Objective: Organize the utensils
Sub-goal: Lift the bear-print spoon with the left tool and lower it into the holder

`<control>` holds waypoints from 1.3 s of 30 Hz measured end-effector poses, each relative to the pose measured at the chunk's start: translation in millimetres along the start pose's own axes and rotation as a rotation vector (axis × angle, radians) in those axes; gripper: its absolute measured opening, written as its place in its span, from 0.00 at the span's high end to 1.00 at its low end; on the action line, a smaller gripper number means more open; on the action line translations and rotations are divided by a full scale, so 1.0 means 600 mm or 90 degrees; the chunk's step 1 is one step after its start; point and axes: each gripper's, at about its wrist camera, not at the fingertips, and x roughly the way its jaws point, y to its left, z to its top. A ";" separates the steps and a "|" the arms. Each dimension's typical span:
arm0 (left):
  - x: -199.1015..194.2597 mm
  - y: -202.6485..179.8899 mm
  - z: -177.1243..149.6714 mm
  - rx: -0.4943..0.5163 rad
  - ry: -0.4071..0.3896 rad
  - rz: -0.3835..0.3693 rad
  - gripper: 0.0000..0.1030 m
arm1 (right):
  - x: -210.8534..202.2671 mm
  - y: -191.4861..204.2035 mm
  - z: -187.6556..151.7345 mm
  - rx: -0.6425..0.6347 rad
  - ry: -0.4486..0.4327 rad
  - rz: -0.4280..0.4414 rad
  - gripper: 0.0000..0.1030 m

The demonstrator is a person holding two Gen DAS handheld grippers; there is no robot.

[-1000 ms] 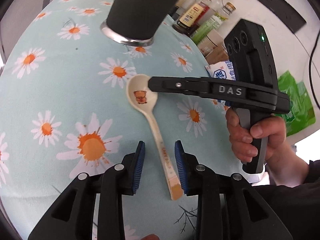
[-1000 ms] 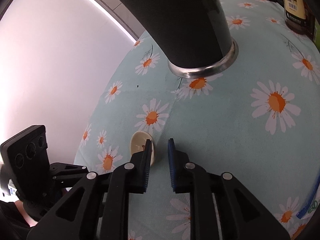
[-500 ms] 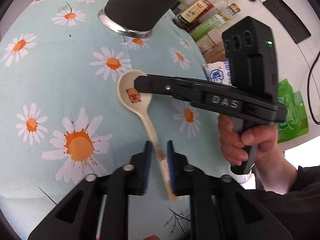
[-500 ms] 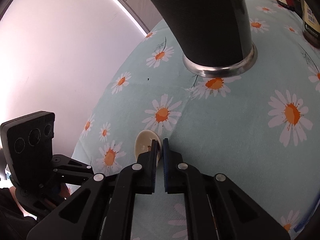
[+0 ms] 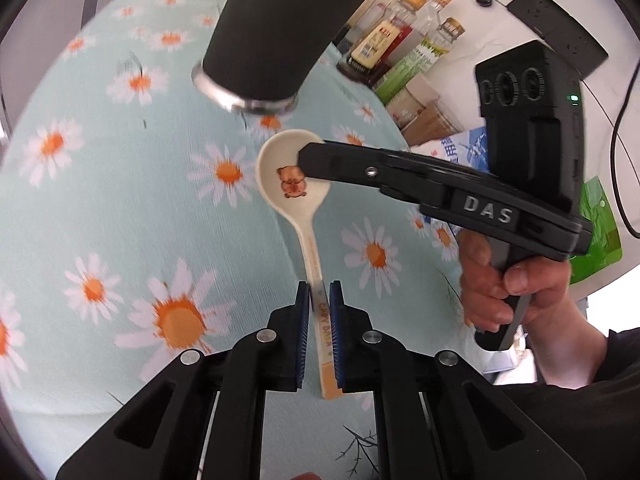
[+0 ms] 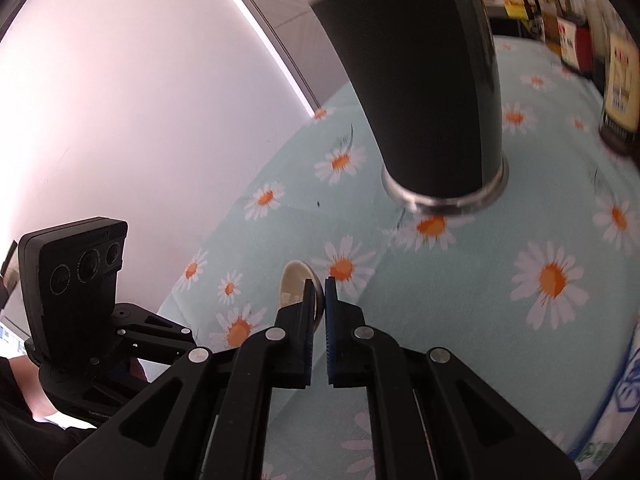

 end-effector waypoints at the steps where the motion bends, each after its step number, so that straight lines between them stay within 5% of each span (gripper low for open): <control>1: -0.007 -0.003 0.004 0.011 -0.009 0.007 0.92 | -0.005 0.006 0.005 -0.008 -0.008 -0.010 0.94; 14: -0.057 -0.063 0.067 0.114 -0.102 0.073 0.93 | -0.085 0.050 0.075 -0.096 -0.106 -0.075 0.94; 39: -0.130 -0.127 0.272 0.278 -0.239 0.109 0.93 | -0.220 0.071 0.258 -0.163 -0.300 -0.197 0.94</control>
